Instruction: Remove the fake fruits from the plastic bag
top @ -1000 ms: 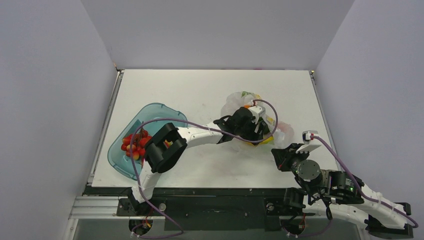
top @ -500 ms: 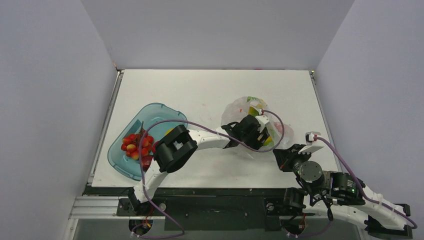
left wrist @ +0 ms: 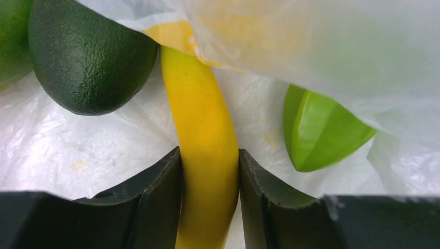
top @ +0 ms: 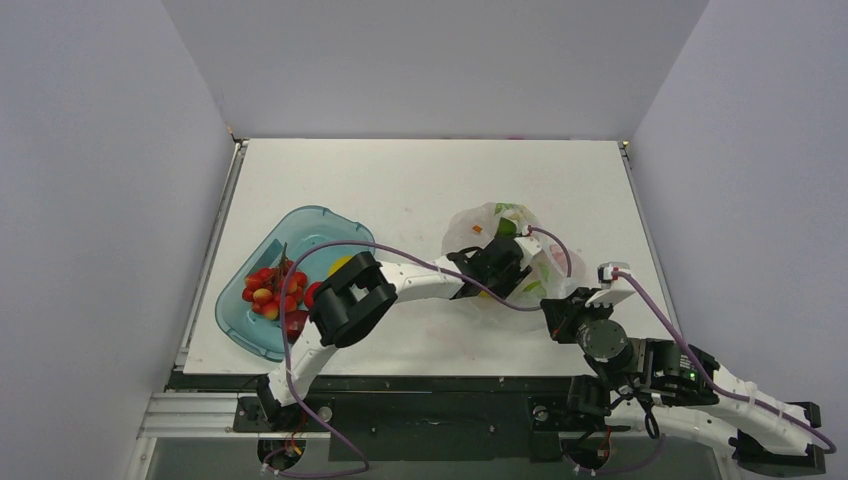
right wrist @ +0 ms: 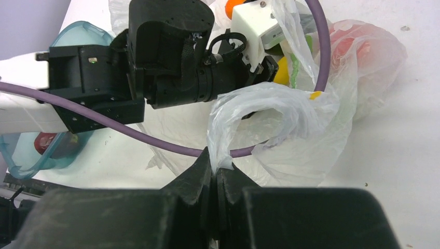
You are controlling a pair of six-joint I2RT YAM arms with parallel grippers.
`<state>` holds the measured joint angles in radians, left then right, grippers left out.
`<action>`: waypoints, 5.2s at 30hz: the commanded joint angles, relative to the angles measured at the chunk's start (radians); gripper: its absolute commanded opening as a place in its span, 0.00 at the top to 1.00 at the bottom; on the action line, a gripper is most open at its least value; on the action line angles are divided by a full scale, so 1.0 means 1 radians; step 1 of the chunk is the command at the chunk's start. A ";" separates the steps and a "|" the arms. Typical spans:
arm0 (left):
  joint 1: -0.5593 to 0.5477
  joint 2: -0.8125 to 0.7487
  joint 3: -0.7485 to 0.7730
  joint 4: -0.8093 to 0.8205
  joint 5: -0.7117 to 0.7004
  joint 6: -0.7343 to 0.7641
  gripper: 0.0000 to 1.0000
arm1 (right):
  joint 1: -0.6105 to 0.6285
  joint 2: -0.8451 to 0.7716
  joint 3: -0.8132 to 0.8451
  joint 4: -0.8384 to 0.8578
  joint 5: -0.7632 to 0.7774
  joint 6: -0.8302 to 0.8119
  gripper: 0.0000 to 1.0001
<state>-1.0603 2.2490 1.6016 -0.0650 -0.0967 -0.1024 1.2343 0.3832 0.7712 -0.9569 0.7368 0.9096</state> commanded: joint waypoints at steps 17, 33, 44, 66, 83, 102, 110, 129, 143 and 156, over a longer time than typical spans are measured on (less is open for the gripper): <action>0.184 -0.084 0.047 -0.135 0.701 -0.608 0.80 | 0.165 0.017 0.033 -0.205 0.314 0.245 1.00; 0.202 -0.152 0.074 0.024 0.751 -0.806 0.87 | 0.167 0.044 -0.043 -0.118 0.264 0.223 1.00; 0.210 -0.314 0.053 0.037 0.836 -0.775 0.87 | 0.166 0.098 -0.012 -0.207 0.354 0.313 1.00; 0.264 -0.809 -0.157 -0.081 0.718 -0.730 0.93 | 0.168 0.005 -0.003 -0.203 0.345 0.301 1.00; 0.766 -1.184 -0.442 -0.550 -0.007 -0.644 0.95 | 0.168 -0.003 -0.014 -0.201 0.351 0.311 1.00; 0.770 -0.879 -0.687 -0.259 -0.295 -1.479 1.00 | 0.169 0.015 -0.012 -0.204 0.357 0.316 1.00; 0.747 -0.789 -0.637 -0.297 -0.427 -1.618 1.00 | 0.169 0.011 -0.018 -0.202 0.357 0.322 1.00; 0.781 -0.724 -0.653 -0.214 -0.424 -1.686 0.13 | 0.172 0.000 -0.023 -0.194 0.350 0.315 1.00; 0.704 -0.996 -0.774 0.115 0.013 -1.022 0.12 | 0.172 0.022 -0.002 -0.169 0.276 0.270 1.00; 0.198 -0.832 -0.615 0.403 0.210 -0.638 0.19 | 0.172 0.031 0.092 -0.038 0.167 0.116 1.00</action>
<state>-0.7795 1.3094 0.8322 0.2478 0.0093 -0.9165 1.3960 0.4000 0.8028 -1.0752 0.9234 1.0962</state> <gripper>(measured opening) 0.822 0.003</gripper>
